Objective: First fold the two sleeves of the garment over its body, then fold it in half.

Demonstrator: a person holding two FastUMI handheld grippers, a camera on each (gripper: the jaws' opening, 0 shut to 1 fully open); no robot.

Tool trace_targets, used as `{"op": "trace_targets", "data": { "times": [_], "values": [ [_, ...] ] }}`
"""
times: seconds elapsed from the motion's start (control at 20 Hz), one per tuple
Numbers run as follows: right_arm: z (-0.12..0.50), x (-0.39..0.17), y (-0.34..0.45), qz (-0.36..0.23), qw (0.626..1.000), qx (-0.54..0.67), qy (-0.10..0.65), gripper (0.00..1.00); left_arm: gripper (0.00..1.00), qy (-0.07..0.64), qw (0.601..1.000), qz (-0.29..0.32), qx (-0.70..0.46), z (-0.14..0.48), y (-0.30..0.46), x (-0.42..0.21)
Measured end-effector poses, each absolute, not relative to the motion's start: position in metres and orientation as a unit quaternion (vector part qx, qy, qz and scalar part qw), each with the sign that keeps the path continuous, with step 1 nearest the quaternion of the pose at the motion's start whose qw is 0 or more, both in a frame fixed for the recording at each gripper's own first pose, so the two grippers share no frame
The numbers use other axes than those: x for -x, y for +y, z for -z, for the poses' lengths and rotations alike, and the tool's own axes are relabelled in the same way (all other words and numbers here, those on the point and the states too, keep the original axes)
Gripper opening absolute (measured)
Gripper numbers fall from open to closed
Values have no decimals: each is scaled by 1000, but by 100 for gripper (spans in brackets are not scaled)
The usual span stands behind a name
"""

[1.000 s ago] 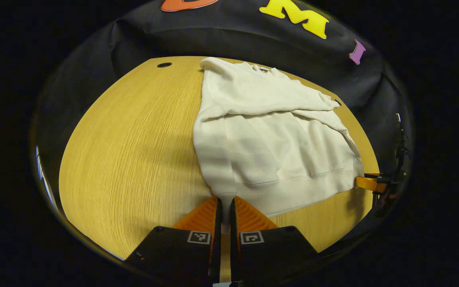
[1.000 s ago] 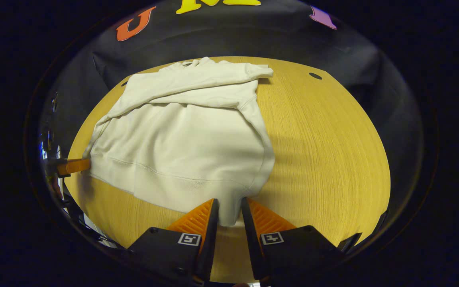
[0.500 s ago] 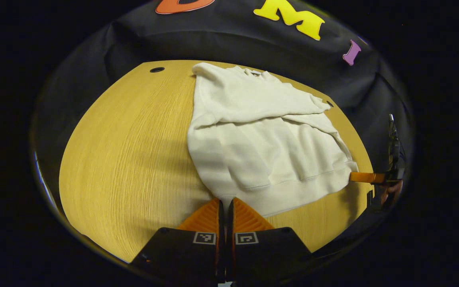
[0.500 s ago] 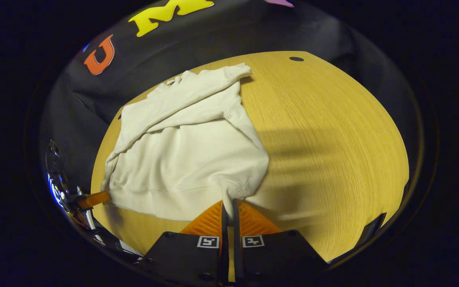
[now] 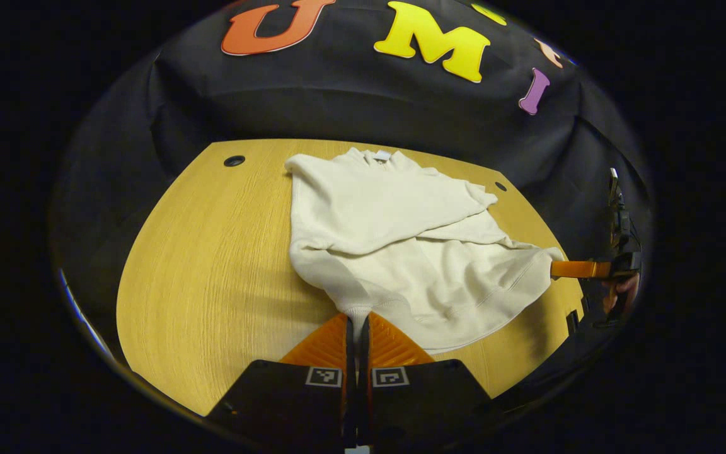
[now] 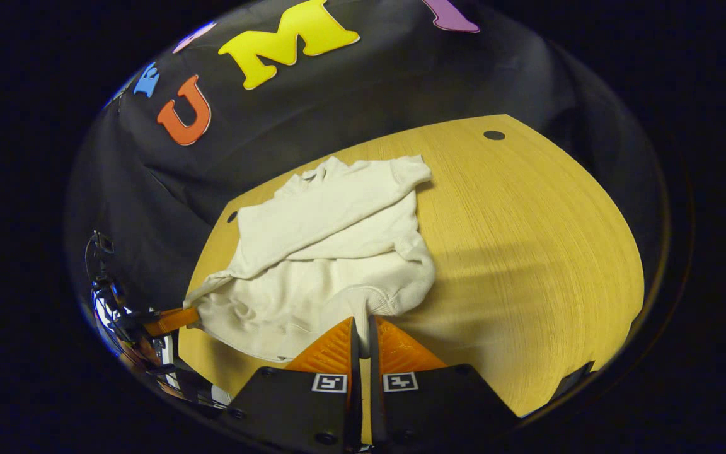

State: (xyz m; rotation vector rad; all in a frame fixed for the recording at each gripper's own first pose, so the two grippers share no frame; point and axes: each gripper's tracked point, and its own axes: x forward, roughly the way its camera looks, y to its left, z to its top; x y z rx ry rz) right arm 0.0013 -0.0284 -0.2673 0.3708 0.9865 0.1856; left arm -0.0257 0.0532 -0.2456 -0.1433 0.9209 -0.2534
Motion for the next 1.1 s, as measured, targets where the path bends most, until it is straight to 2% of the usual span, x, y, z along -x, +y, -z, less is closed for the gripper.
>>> {"op": "trace_targets", "data": {
  "times": [0.7, 0.9, 1.1],
  "values": [
    [154, -192, -17, -122, 911, -167, 356, 6, 3, 320, 933, 124, 105, 136, 57, -170],
    [156, -252, -15, -113, 917, -154, 351, 6, 4, 303, 940, 117, 102, 131, 64, -230],
    [187, -307, -15, -94, 915, -162, 357, 6, 3, 301, 945, 85, 97, 162, 70, -283]
  ]
}}
